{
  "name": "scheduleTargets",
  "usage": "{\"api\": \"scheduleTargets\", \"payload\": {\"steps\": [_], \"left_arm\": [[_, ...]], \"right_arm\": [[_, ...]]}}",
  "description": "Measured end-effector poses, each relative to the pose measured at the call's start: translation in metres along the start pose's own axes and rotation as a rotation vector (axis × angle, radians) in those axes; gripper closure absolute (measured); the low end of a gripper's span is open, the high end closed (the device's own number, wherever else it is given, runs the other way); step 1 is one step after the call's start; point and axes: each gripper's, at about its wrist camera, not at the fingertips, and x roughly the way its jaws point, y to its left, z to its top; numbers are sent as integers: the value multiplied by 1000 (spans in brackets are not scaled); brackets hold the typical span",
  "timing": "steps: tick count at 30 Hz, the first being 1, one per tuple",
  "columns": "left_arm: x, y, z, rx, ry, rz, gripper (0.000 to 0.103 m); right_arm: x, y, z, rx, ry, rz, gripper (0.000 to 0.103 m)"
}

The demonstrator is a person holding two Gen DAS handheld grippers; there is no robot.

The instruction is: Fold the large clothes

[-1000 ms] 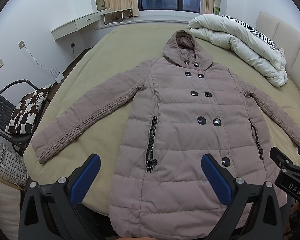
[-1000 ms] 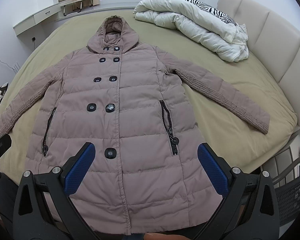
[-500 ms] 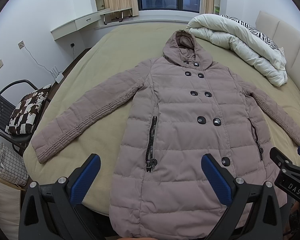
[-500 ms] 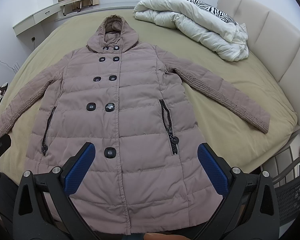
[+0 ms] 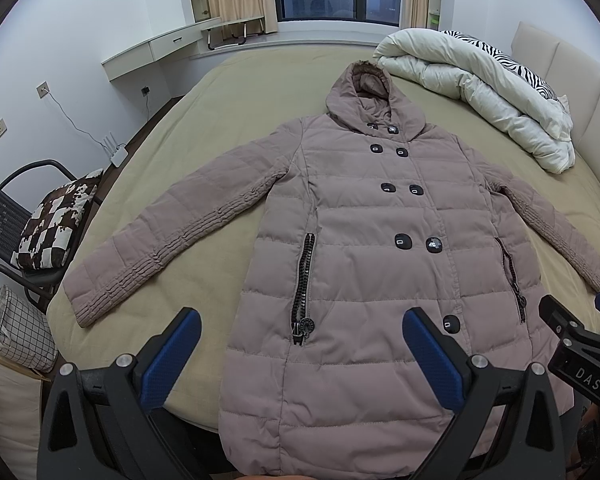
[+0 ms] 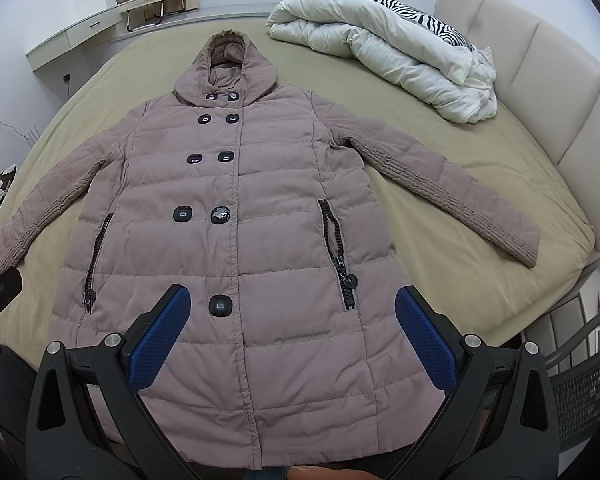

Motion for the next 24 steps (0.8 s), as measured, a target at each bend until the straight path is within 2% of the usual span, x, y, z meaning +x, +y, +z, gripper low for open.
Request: {"api": "scheduleTargets", "payload": {"steps": [13, 17, 20, 24], "left_arm": [[0, 0, 0, 1, 0, 2, 0], [2, -1, -4, 3, -10, 36, 0], [5, 0, -9, -6, -27, 20, 0], [15, -5, -12, 17, -28, 15, 0]], "right_arm": [[4, -1, 0, 5, 10, 4, 0], [6, -3, -1, 10, 18, 11, 0], [16, -17, 0, 43, 31, 71, 0], [38, -65, 3, 179, 24, 127, 0]]}}
